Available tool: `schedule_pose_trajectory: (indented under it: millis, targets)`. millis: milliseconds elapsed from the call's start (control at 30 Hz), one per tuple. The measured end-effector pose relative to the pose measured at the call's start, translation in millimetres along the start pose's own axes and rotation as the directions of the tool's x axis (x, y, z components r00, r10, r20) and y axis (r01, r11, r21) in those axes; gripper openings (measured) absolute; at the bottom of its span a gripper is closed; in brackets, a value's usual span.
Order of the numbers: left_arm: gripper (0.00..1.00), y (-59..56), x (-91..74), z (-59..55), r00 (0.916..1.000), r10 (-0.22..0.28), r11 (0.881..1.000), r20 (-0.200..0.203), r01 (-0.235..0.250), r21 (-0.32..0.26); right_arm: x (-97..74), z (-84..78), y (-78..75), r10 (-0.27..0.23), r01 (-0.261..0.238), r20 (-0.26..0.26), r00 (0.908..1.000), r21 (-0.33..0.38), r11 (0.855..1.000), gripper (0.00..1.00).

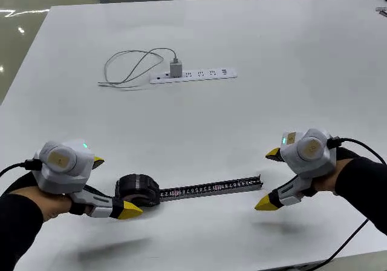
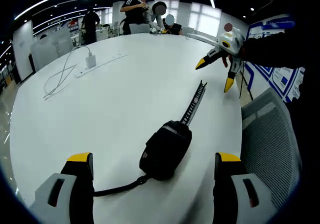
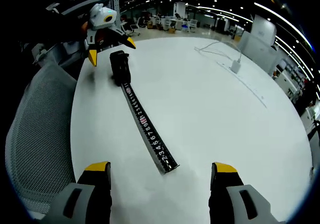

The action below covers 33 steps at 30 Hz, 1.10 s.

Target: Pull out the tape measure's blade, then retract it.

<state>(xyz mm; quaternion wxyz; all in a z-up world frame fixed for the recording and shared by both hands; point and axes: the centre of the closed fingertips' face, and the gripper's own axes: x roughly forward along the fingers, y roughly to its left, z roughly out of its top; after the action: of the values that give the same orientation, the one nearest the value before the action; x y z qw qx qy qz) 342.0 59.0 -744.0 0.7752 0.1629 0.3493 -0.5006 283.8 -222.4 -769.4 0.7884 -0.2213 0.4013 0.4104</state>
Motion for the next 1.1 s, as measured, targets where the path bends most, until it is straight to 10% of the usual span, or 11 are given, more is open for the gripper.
schedule_pose_trajectory:
  millis: [167,667,1100]
  targets:
    - [0.99,4.1,-10.3,-6.5,0.9986,0.034,0.993,0.041,-0.028,-0.118,-8.0,2.9,-5.9,-0.069,0.067,0.063,0.9957,0.023,0.997,0.83]
    - [0.99,5.4,-56.0,-9.6,0.9771,0.150,0.987,0.151,-0.139,-0.081,-41.1,-0.5,9.4,-0.166,0.138,0.178,0.9700,0.156,0.978,0.94]
    - [0.99,0.1,-66.5,-34.1,0.9725,0.180,0.983,0.147,-0.172,-0.070,-62.5,-26.7,28.3,-0.206,0.176,0.176,0.9625,0.175,0.969,0.97]
